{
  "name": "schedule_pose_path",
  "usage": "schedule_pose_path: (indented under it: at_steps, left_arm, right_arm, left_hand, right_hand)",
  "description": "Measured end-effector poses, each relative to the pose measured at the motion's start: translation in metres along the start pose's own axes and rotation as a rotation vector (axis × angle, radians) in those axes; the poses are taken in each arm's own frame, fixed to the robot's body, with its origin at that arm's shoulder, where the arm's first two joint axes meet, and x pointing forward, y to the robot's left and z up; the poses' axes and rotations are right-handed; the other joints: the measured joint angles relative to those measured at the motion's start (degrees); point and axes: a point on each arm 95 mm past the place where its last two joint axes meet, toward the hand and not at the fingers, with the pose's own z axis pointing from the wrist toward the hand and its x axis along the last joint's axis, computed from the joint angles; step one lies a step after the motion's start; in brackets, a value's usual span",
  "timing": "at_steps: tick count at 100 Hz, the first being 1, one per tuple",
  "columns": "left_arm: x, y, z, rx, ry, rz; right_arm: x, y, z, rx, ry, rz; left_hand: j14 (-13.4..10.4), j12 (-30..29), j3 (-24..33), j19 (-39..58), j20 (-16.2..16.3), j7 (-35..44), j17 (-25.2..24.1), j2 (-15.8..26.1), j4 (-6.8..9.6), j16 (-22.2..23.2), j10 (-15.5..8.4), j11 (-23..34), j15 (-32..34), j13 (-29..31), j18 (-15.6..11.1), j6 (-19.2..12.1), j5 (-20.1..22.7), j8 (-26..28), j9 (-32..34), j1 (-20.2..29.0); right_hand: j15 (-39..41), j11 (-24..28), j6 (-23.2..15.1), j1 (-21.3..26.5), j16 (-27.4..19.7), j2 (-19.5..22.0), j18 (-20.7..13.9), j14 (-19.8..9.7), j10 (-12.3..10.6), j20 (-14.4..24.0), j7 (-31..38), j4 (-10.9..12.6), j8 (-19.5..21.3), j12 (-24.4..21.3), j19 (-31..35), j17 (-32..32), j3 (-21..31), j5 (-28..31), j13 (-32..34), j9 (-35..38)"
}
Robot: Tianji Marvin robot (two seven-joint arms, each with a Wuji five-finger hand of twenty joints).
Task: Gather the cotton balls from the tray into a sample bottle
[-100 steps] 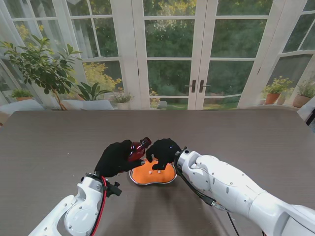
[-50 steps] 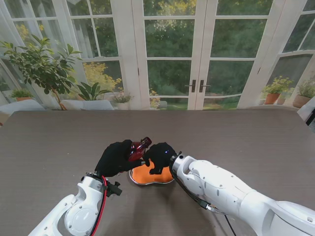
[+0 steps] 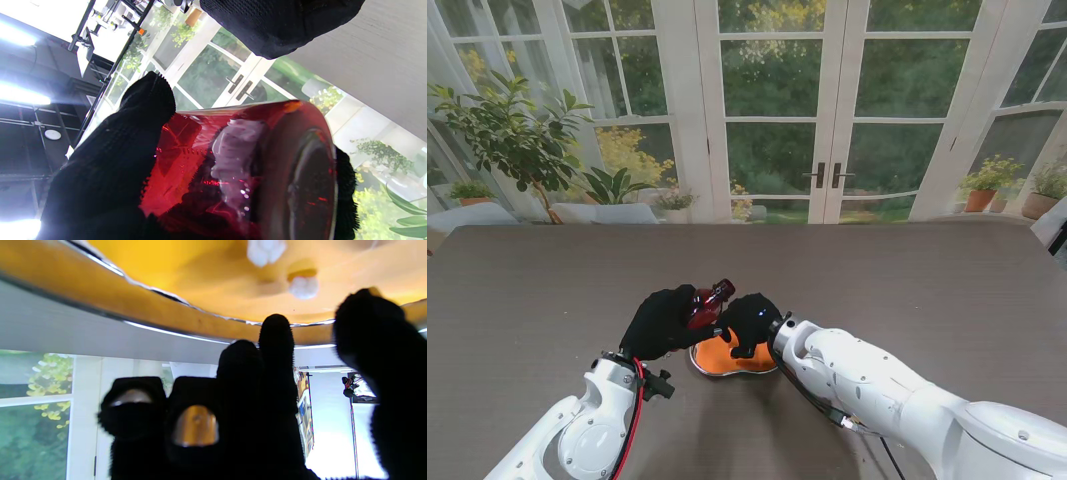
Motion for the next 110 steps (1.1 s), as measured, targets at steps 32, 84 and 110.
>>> schedule_pose_path:
  at_steps: [32, 84, 110]
  left_arm:
    - [0.0, 0.0011, -0.0003, -0.007, -0.003, -0.003]
    - [-0.0003, 0.002, -0.0008, -0.012, -0.007, -0.006]
    - [-0.0004, 0.0024, -0.001, -0.014, -0.009, -0.006]
  right_arm:
    - [-0.0018, -0.0032, 0.0003, 0.026, 0.002, -0.012]
    - [-0.0038, -0.0052, 0.0011, 0.04, 0.002, -0.015]
    - [-0.0034, -0.0057, 0.0013, 0.041, 0.005, -0.012]
  left_hand:
    - [0.0, 0.0, 0.0, 0.0, 0.0, 0.0, 0.0, 0.0, 0.0, 0.0, 0.0, 0.0, 0.0, 0.0, 0.0, 0.0, 0.0, 0.0, 0.0, 0.0]
    - [0.0, 0.0, 0.0, 0.0, 0.0, 0.0, 0.0, 0.0, 0.0, 0.0, 0.0, 0.0, 0.0, 0.0, 0.0, 0.0, 0.0, 0.0, 0.0, 0.0]
    - [0.0, 0.0, 0.0, 0.0, 0.0, 0.0, 0.0, 0.0, 0.0, 0.0, 0.0, 0.0, 0.0, 0.0, 0.0, 0.0, 0.0, 0.0, 0.0, 0.0]
  right_hand:
    - [0.0, 0.0, 0.3, 0.1, 0.0, 1.2, 0.0, 0.0, 0.0, 0.0, -0.5, 0.0, -2.2, 0.0, 0.0, 0.0, 0.0, 0.0, 0.0, 0.0]
    - [0.4, 0.0, 1.2, 4.1, 0.5, 4.5, 0.0, 0.0, 0.0, 0.0, 6.3, -5.8, -12.9, 0.0, 0.1, 0.1, 0.0, -1.5, 0.0, 0.1]
    - [0.6, 0.0, 1.7, 4.1, 0.6, 5.1, 0.0, 0.0, -0.1, 0.0, 8.5, -6.4, -15.2, 0.0, 0.6, 0.3, 0.0, -1.7, 0.0, 0.7]
